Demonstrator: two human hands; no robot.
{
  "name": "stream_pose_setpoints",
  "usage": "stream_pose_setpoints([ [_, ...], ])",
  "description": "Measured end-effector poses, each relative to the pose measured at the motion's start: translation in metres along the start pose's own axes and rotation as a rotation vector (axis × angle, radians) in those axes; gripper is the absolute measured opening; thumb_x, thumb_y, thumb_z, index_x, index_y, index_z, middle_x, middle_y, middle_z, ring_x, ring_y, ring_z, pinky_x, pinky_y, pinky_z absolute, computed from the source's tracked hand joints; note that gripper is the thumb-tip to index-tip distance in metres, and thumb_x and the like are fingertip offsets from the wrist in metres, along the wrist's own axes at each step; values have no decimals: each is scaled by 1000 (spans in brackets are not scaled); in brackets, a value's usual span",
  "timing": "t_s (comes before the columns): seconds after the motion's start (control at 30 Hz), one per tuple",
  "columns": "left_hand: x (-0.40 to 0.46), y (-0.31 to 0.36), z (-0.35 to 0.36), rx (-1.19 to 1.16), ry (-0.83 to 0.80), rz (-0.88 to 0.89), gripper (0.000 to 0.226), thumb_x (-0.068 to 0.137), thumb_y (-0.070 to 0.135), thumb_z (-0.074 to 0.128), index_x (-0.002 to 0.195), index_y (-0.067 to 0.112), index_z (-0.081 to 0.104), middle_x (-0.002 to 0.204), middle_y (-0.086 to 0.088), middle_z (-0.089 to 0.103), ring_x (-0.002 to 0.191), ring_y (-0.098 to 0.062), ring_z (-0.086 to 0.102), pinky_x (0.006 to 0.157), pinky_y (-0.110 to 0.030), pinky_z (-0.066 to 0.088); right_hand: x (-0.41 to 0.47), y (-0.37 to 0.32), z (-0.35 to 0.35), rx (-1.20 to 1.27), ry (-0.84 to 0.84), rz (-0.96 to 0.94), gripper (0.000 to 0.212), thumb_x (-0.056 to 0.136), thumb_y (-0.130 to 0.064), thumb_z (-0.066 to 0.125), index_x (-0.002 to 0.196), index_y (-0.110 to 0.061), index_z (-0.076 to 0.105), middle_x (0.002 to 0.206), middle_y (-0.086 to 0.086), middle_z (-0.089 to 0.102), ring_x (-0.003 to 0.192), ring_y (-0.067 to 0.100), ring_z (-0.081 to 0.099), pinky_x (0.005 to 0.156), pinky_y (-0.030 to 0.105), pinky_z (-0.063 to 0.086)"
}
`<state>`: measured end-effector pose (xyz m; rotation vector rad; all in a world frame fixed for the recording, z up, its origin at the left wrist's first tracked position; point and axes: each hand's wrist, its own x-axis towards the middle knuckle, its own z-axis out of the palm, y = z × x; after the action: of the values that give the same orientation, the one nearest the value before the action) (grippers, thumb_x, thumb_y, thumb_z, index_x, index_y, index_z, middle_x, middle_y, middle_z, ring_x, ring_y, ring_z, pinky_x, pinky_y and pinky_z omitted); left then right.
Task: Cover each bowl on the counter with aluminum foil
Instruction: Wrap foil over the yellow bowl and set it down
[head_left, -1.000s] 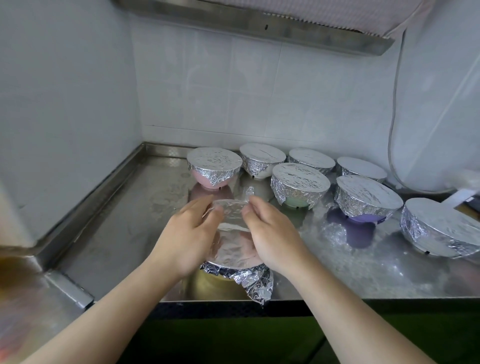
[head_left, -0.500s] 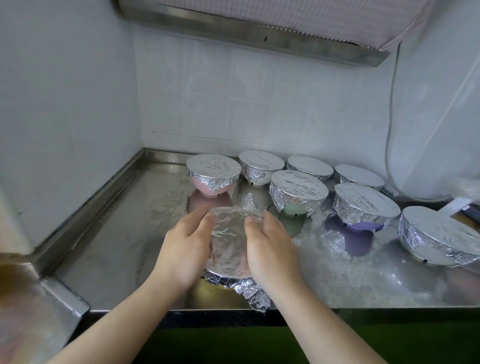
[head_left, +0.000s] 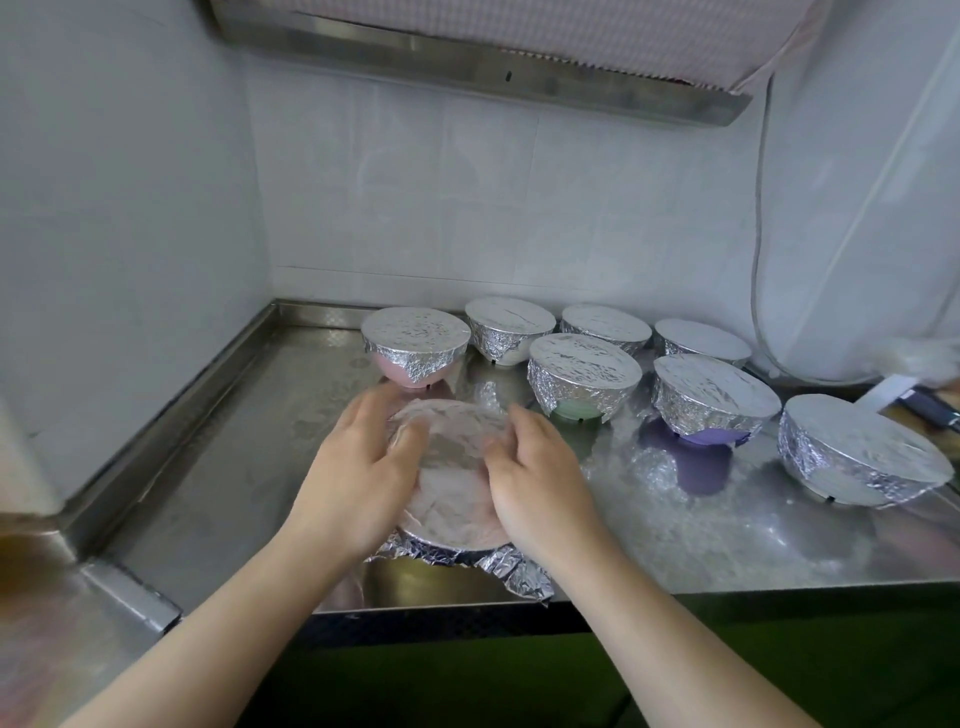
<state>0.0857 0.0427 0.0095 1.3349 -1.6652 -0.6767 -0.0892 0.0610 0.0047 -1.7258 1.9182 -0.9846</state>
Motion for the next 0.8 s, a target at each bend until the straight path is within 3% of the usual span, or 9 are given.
stream_pose_setpoints([
  [0.07, 1, -1, -1, 66, -61, 94, 36, 104, 30, 49, 139, 33, 57, 136, 20, 57, 124, -5, 53, 104, -28, 40, -5, -1, 3, -41, 58, -40, 56, 110, -32, 43, 163, -17, 32, 164, -4, 36, 150, 14, 32, 119, 28, 27],
  [0.2, 2, -3, 1, 105, -116, 98, 19, 102, 13, 46, 104, 23, 62, 91, 9, 63, 85, -10, 55, 80, -32, 44, -6, -7, 8, -40, 31, -7, 58, 111, -39, 41, 165, -18, 31, 168, -3, 35, 154, 16, 30, 123, 33, 26],
  [0.33, 1, -2, 1, 0, -76, -1, 26, 105, 22, 45, 94, 38, 62, 96, 9, 67, 94, 6, 57, 81, -9, 41, 3, -6, 4, 38, -21, 15, 57, 111, -44, 41, 163, -19, 38, 166, -2, 40, 153, 17, 34, 124, 34, 26],
  [0.37, 2, -4, 4, -18, -67, -18, 26, 106, 25, 46, 95, 42, 62, 100, 10, 67, 93, 3, 60, 82, -9, 42, 3, -5, 4, 63, -21, 20, 55, 111, -44, 42, 161, -20, 42, 163, -2, 43, 151, 17, 37, 124, 36, 29],
  [0.47, 1, -6, 9, -88, -30, -58, 27, 104, 29, 45, 105, 49, 63, 112, 15, 66, 97, -18, 64, 90, -31, 49, 3, -4, 3, 104, -19, 19, 52, 110, -45, 42, 156, -22, 48, 158, -4, 48, 147, 16, 41, 122, 42, 32],
  [0.6, -2, -2, 8, -112, -23, -91, 34, 104, 28, 43, 94, 56, 59, 105, 15, 67, 100, -16, 62, 90, -35, 50, 4, -4, 2, 147, -18, 30, 49, 108, -46, 43, 150, -24, 55, 152, -6, 53, 144, 15, 45, 116, 36, 35],
  [0.7, -4, -1, 8, -51, -4, -83, 27, 105, 28, 41, 97, 42, 62, 102, 24, 61, 95, -8, 56, 89, -18, 45, -3, -6, 3, 206, 54, 53, 62, 104, -53, 39, 158, -22, 44, 162, -5, 44, 151, 15, 38, 124, 37, 30],
  [0.73, -5, -2, 9, -23, 8, -68, 26, 105, 28, 40, 101, 30, 65, 100, 19, 63, 94, -9, 56, 87, -18, 44, -8, -7, 3, 207, 84, 62, 61, 108, -49, 39, 162, -21, 38, 166, -6, 37, 153, 13, 33, 124, 31, 26],
  [0.8, -5, -6, 11, 5, 33, -25, 31, 105, 35, 38, 108, 18, 64, 107, 4, 67, 100, -18, 60, 88, -35, 49, -19, -6, 6, 201, 114, 49, 59, 111, -42, 40, 165, -20, 31, 170, -6, 31, 155, 10, 28, 121, 25, 22],
])
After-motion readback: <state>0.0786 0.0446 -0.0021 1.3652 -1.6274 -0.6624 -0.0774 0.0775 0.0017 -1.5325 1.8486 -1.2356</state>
